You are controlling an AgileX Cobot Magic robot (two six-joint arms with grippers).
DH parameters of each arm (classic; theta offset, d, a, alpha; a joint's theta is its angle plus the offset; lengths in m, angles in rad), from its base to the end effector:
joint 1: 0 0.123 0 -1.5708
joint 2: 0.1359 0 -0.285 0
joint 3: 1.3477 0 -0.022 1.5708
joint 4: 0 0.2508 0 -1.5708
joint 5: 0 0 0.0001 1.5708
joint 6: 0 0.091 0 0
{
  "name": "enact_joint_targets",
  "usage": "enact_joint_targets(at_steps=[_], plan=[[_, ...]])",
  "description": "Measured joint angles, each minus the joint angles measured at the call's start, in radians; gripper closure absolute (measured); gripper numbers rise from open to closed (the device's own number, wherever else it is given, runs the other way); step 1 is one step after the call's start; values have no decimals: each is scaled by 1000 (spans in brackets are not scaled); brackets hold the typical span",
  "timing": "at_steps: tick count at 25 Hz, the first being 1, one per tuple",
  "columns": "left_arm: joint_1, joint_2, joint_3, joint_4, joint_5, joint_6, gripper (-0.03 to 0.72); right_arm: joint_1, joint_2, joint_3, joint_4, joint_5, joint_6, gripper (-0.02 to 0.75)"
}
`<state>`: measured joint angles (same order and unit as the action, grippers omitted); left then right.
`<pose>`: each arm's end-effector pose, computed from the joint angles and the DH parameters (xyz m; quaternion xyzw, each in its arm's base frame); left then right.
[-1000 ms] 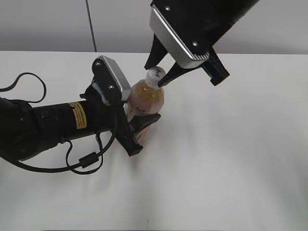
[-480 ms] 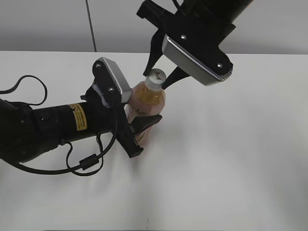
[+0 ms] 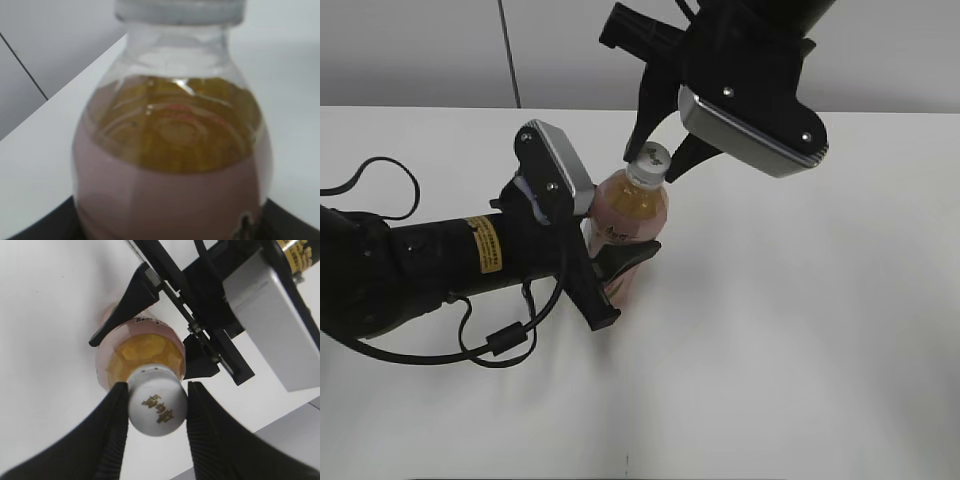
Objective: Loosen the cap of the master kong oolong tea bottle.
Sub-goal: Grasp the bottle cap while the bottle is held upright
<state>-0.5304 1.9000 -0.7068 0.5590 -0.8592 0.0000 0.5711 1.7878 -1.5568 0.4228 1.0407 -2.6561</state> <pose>0.2737 -0.2029 0.1364 0.4598 0.6607 -0.2070 0.5560 0.3065 0.2353 0.2988 -0.9616 0.0282 -0.0623 0.2656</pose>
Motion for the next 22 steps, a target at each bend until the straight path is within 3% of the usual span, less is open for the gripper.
enact_joint_targets(at_steps=[12,22], plan=[[-6,0,-1,11,-39,-7,292,4,11,-75,-38,109,-35,465],[-7,0,-1,16,-38,-7,292,5,11,-75,-42,116,-196,466]])
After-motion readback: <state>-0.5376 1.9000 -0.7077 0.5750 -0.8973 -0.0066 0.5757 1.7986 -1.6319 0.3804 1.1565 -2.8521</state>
